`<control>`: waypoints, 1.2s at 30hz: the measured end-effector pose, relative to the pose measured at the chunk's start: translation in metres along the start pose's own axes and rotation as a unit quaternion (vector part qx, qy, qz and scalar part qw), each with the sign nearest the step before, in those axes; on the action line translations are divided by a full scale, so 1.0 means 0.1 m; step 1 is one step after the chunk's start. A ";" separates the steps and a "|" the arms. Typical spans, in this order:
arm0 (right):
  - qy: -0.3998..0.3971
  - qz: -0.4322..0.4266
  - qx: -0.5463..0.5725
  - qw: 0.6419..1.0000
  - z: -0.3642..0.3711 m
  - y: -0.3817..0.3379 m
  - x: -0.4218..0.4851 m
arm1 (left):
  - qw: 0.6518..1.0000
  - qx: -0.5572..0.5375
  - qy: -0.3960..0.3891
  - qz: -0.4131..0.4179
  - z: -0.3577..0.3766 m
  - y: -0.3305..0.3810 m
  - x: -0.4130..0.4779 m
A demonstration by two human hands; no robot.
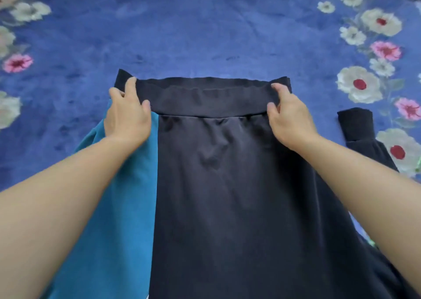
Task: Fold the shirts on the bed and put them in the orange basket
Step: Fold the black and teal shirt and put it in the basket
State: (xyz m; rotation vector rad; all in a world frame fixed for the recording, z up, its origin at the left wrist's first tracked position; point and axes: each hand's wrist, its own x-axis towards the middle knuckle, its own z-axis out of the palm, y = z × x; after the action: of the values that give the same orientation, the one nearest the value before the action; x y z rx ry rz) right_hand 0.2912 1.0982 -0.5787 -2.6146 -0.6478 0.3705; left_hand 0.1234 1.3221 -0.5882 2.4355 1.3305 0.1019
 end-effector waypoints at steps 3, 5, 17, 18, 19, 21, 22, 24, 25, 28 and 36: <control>-0.096 0.020 -0.063 0.993 0.07 0.05 0.40 | 0.997 0.061 -0.048 0.008 0.14 -0.13 0.34; -0.134 0.042 -0.109 0.984 0.11 0.08 0.53 | 0.991 0.109 -0.076 0.025 0.18 -0.18 0.46; 0.112 0.048 -0.152 0.981 -0.15 -0.01 0.78 | 0.994 -0.056 0.098 -0.011 -0.02 -0.13 0.98; 0.105 0.068 -0.132 0.983 -0.10 -0.01 0.81 | 0.993 -0.080 0.092 -0.008 0.03 -0.10 0.97; 0.091 0.089 -0.120 0.985 -0.01 0.01 0.82 | 0.994 -0.088 0.069 0.001 0.09 -0.07 0.91; 0.060 0.111 -0.132 0.983 0.23 0.05 0.71 | 0.996 -0.079 -0.008 0.031 0.24 0.01 0.67; 0.061 0.097 -0.143 0.983 0.35 0.06 0.60 | 0.996 -0.064 -0.045 0.042 0.32 0.05 0.52; 0.071 -0.006 -0.139 0.988 0.52 0.06 0.35 | 0.995 -0.003 -0.075 0.064 0.48 0.05 0.25; 0.048 -0.074 -0.143 0.986 0.57 0.10 0.24 | 0.994 0.032 -0.069 0.077 0.54 0.00 0.18; -0.048 -0.139 -0.195 0.970 0.57 0.38 0.14 | 0.989 0.103 -0.051 0.093 0.62 -0.17 0.13; 0.004 -0.133 -0.144 0.981 0.45 0.58 -0.29 | 0.994 0.019 -0.021 0.109 0.73 0.31 -0.55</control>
State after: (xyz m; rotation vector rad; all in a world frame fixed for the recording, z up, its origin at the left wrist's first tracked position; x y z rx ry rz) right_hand 0.2727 1.0520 -0.6403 -2.7411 -1.1070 0.1938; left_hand 0.1346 1.2413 -0.6394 2.5926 1.0551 0.0810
